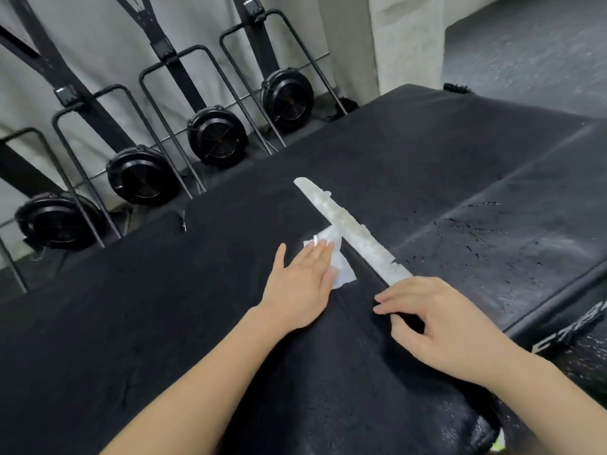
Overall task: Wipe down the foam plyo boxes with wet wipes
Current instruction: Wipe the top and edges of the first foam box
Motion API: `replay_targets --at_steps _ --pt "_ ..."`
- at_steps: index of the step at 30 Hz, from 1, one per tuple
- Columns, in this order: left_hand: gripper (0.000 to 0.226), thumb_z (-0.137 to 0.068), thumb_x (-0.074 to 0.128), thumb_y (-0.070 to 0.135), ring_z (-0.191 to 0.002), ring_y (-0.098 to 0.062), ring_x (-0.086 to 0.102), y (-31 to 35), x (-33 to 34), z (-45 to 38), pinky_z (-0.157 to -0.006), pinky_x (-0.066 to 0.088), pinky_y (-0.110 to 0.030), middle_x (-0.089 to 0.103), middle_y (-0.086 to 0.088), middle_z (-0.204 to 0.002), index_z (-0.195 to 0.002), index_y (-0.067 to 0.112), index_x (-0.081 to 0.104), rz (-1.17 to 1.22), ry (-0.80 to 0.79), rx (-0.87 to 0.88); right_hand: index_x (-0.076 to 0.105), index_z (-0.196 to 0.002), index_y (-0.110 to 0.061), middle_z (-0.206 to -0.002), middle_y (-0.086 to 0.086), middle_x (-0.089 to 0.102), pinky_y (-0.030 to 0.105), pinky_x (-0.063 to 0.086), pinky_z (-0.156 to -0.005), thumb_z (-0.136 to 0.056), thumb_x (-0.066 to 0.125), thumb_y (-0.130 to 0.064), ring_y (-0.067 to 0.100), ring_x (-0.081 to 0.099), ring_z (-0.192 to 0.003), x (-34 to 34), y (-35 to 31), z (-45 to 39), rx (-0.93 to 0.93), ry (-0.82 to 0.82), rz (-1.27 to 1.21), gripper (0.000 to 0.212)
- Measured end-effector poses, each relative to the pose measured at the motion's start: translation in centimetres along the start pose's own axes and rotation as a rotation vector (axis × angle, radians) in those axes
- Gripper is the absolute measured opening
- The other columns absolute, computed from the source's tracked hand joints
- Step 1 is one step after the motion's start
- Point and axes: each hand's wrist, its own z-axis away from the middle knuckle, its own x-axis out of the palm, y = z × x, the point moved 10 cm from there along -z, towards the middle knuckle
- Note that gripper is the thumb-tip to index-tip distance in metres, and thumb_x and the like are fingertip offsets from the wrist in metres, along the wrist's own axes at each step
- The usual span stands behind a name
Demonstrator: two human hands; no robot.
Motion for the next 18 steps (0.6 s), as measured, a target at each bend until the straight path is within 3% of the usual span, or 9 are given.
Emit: replay_targets --at_steps 4,6,11,15,18 --pt "0.057 -0.109 0.011 0.043 -0.155 -0.009 0.003 -4.1 -0.8 -4.1 -0.124 -0.004 -0.055 0.008 0.009 -0.169 -0.163 0.025 0.004 0.009 -0.047 -0.103 0.079 -0.084 -0.042 -0.100 -0.030 0.069 0.025 0.044 -0.098 -0.084 0.054 -0.050 -0.011 0.054 -0.101 0.7 -0.3 -0.6 -0.022 0.002 0.104 0.026" --pt "0.056 -0.109 0.011 0.042 -0.155 -0.012 0.005 -5.8 -1.0 -6.5 -0.124 -0.004 -0.056 0.010 0.007 -0.169 -0.162 0.025 0.005 -0.005 -0.065 -0.136 0.078 -0.075 -0.042 -0.094 -0.034 0.069 0.022 0.040 -0.099 -0.085 0.052 -0.055 -0.012 0.055 -0.097 0.6 -0.1 -1.1 -0.010 0.029 0.124 0.030" --pt "0.059 -0.107 0.013 0.038 -0.155 -0.018 0.009 -9.6 -1.4 -12.1 -0.123 -0.004 -0.058 0.012 0.004 -0.169 -0.162 0.021 0.005 0.047 -0.080 -0.260 0.072 -0.058 -0.034 -0.083 -0.035 0.067 0.017 0.034 -0.096 -0.087 0.052 -0.048 -0.011 0.054 -0.088 0.7 0.3 -1.7 -0.032 0.080 0.157 0.038" --pt "0.062 -0.102 0.020 0.031 -0.151 -0.024 0.020 -12.6 -2.3 -15.8 -0.121 -0.002 -0.059 0.027 -0.003 -0.164 -0.162 0.022 0.005 0.099 -0.065 -0.373 0.068 -0.055 -0.029 -0.071 -0.033 0.064 0.018 0.035 -0.095 -0.087 0.053 -0.044 -0.006 0.057 -0.079 1.1 0.7 -2.4 -0.044 0.080 0.176 0.039" --pt "0.060 -0.099 0.023 0.026 -0.148 -0.029 0.025 -13.7 -2.8 -17.9 -0.120 -0.002 -0.063 0.023 -0.004 -0.166 -0.159 0.020 0.017 0.107 -0.101 -0.402 0.066 -0.055 -0.028 -0.064 -0.026 0.062 0.021 0.037 -0.090 -0.088 0.053 -0.045 -0.003 0.056 -0.075 1.7 1.1 -2.8 -0.027 0.053 0.216 0.039"
